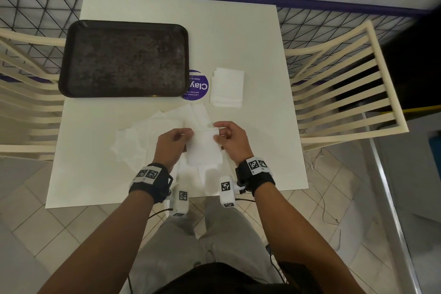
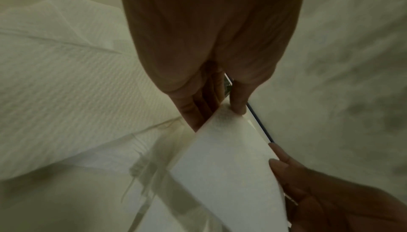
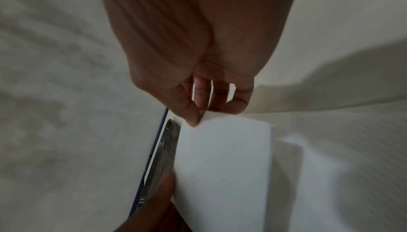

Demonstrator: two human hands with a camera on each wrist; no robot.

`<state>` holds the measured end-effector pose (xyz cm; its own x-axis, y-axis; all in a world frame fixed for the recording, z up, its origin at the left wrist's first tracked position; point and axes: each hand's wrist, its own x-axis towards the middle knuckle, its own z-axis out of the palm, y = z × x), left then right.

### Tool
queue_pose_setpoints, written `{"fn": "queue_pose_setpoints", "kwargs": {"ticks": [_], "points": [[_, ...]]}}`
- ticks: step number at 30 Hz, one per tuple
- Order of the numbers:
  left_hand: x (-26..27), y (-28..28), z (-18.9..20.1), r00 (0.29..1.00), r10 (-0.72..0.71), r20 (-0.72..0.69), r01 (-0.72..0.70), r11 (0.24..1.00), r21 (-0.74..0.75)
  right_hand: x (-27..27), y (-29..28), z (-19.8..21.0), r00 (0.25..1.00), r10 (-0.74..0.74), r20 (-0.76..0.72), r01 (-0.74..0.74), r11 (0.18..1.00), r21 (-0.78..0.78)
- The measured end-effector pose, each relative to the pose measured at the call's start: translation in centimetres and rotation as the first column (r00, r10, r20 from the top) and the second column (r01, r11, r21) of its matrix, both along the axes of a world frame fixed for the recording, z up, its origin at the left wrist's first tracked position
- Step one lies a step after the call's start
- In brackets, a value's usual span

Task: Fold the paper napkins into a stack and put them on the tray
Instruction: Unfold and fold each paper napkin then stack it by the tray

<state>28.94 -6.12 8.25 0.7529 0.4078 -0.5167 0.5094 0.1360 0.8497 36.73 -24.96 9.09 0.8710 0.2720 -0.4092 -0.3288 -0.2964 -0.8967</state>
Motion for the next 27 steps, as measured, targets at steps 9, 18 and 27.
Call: {"fn": "queue_pose_setpoints", "kwargs": {"ticks": [9,18,27], "points": [[-0.3,-0.7,1.2,0.969,-0.225,0.097,0.175,0.912,0.372,-0.3,2.7,0.9,0.952,0.263,0.160,-0.210,0.935,-0.287],[-0.5,-0.1,1.6,0.971,-0.169,0.167,0.078,0.890,0.449,0.9,0.6,1.2,0.991,0.099,0.088,-0.084,0.984,-0.155],[0.5,-1.2,0.9,0.986,-0.114,0.120,0.046,0.885,0.463,0.6,1.2,1.7,1.000,0.019,-0.024,-0.022,0.994,-0.103]]}}
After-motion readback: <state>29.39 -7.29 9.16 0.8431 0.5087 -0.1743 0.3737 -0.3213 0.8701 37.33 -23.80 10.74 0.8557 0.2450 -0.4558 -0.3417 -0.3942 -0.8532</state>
